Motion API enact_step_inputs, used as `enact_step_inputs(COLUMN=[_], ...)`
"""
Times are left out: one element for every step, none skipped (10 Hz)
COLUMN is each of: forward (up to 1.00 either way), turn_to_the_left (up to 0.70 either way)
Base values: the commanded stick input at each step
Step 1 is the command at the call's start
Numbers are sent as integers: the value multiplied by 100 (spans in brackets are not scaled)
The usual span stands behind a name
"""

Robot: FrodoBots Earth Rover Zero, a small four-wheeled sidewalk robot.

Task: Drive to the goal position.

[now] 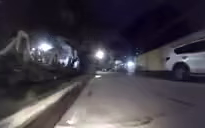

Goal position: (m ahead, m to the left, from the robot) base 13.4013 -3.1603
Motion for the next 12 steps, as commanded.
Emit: enact_step_inputs(forward=[70, 70, 70, 70, 70, 70, 70, 70, 70, 70, 70, 70], turn_to_the_left=[0, 0, 0, 0, 0, -1, -10, -31, -35, -11, 0, 0])
